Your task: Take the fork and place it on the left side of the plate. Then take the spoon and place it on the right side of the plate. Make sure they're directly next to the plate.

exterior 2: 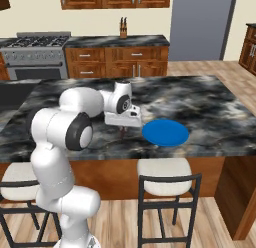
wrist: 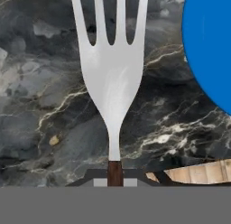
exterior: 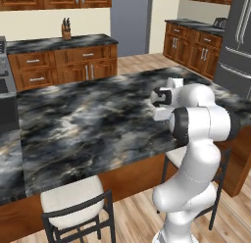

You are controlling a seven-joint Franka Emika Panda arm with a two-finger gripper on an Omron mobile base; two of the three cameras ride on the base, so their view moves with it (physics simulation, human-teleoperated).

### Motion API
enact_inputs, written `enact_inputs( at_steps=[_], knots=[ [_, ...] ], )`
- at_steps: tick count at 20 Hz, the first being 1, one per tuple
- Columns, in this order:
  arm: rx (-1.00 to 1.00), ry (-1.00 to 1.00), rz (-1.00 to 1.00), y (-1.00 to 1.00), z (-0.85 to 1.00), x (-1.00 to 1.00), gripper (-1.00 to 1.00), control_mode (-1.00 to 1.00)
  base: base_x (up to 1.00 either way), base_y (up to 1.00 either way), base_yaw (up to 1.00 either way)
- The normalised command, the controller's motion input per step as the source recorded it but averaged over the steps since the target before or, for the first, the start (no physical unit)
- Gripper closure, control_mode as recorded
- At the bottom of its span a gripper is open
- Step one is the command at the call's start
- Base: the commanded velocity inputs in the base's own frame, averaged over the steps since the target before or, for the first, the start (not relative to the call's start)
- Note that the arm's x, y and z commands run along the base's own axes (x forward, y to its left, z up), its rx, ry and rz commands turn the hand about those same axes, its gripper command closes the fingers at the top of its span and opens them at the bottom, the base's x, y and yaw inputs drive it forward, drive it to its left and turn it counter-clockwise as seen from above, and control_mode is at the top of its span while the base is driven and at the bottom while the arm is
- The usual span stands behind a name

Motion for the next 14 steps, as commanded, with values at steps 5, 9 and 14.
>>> enact_inputs(
  at_steps=[5, 9, 14],
  knots=[
    [-0.01, -0.01, 0.00, -0.13, -0.47, 0.44, 1.00, -1.00, 0.00, 0.00, 0.00],
    [0.00, 0.00, 0.00, -0.11, -0.14, 0.23, 1.00, -1.00, 0.00, 0.00, 0.00],
    [0.00, -0.01, 0.00, -0.05, -0.14, 0.10, 1.00, -1.00, 0.00, 0.00, 0.00]
  ],
)
